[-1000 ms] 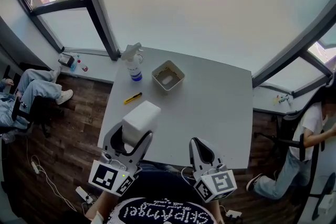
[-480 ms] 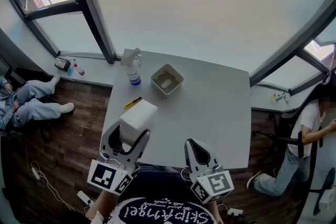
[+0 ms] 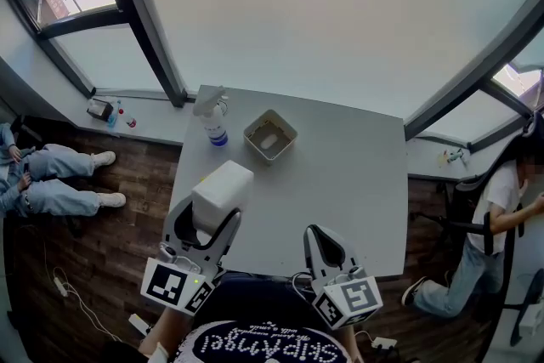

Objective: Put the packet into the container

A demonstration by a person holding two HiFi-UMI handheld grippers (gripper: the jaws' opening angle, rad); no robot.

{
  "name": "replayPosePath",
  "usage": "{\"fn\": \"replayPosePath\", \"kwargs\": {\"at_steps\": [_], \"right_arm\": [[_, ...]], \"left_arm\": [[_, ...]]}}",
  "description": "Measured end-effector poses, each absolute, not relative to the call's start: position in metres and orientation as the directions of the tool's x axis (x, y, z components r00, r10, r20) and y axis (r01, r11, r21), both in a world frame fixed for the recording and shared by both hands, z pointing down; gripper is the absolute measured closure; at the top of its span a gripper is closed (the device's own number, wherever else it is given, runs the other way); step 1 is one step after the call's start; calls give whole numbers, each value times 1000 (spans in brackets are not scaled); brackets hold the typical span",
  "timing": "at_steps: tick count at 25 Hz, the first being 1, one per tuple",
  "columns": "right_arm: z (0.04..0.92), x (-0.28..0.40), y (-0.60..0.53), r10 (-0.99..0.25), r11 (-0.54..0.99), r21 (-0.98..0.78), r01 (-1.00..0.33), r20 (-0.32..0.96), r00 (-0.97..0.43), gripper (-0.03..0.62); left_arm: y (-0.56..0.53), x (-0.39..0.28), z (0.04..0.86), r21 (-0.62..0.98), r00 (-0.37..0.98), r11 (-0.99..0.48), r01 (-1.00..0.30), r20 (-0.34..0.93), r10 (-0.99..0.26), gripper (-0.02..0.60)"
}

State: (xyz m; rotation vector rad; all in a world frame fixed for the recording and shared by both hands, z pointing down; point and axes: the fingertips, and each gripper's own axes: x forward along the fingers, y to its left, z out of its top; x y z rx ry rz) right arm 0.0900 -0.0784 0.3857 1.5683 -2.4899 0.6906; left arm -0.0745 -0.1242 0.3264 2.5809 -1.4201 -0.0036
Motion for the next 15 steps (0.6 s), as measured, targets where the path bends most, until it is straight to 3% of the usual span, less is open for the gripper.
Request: {"fn": "replayPosePath", "kwargs": {"at_steps": [15], "right_arm": [[390, 97, -87, -837, 323, -336, -885, 335, -433, 579]], "left_arm": [[-168, -69, 338, 112, 550, -540, -834, 107, -828, 304]]}}
